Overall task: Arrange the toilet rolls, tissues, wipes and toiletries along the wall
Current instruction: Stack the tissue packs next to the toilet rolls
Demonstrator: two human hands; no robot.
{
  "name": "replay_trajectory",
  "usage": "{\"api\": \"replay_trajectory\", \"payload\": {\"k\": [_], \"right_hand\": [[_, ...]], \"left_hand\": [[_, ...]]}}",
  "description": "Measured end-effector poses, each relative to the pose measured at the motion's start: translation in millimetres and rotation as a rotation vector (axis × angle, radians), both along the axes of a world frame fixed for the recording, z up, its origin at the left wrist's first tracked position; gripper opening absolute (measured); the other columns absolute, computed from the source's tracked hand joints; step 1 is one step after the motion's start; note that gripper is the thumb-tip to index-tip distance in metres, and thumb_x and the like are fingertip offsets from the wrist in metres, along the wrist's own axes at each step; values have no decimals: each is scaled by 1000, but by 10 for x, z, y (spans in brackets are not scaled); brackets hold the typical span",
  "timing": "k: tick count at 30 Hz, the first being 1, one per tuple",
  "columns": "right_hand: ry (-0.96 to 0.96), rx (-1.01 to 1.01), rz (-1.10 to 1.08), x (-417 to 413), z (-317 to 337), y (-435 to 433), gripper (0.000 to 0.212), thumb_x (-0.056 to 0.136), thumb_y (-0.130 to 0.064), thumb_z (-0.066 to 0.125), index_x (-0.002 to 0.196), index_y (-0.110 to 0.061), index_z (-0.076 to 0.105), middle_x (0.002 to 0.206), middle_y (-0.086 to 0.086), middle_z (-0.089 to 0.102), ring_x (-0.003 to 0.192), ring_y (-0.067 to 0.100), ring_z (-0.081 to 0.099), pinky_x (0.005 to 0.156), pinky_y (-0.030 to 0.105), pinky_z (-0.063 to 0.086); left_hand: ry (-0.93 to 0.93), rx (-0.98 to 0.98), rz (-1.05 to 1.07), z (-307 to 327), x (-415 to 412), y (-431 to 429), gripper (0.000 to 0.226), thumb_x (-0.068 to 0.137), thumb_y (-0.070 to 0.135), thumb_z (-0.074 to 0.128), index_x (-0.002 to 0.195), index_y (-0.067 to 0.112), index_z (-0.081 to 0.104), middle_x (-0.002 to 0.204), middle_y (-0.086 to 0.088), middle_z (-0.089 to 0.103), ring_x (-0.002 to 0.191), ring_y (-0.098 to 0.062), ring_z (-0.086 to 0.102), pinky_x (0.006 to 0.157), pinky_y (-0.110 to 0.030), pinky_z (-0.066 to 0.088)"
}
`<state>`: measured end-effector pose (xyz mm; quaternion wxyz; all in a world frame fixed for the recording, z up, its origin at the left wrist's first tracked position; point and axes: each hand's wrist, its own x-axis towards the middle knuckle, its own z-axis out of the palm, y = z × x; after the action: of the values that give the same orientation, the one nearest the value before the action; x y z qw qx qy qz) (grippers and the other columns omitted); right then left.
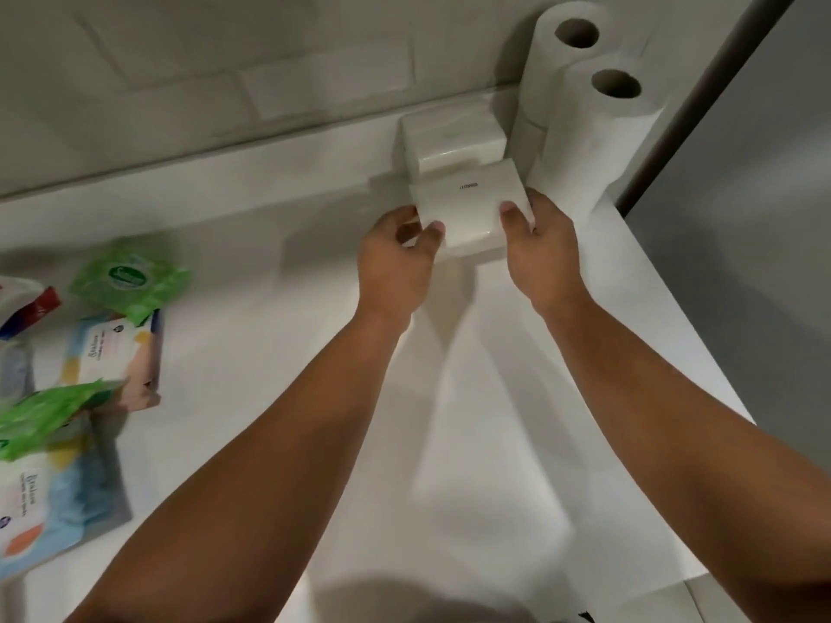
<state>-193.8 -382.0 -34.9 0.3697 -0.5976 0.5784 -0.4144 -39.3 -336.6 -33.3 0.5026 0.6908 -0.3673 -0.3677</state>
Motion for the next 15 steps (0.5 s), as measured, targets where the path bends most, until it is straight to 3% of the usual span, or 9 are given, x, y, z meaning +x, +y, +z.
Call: {"api": "replay_trajectory", "payload": {"k": [3, 9, 13, 15], "right_hand": [[5, 14, 12, -31, -61, -272, 31, 100, -31, 47, 122, -16, 61, 113, -2, 68, 104, 15, 62, 97, 30, 48], [-20, 81, 47, -36, -138, -598, 32, 96, -36, 50, 111, -11, 63, 106, 3, 68, 98, 19, 63, 91, 34, 52], [-136, 164, 97, -29, -63, -743, 26, 87, -28, 58, 107, -14, 68, 97, 0, 72, 91, 17, 68, 74, 28, 56], [-220, 222, 118, -10, -45, -801, 27, 82, -26, 60, 105, -16, 69, 95, 1, 73, 90, 20, 70, 77, 34, 60]], "left_hand": [[-94, -6, -17, -29, -62, -262, 38, 86, 37, 69, 119, 18, 68, 104, 6, 74, 96, -10, 69, 91, -36, 57], [-280, 30, -64, -155, -91, -467, 63, 82, 47, 73, 136, 21, 54, 125, 6, 64, 110, -12, 61, 96, -32, 52], [-214, 27, -94, -166, -63, -545, 78, 78, 47, 79, 143, 23, 44, 133, 11, 58, 114, -3, 57, 96, -25, 50], [-163, 4, -158, -181, -49, -590, 76, 75, 39, 84, 138, 24, 45, 126, 15, 60, 107, 8, 57, 93, -22, 53]]}}
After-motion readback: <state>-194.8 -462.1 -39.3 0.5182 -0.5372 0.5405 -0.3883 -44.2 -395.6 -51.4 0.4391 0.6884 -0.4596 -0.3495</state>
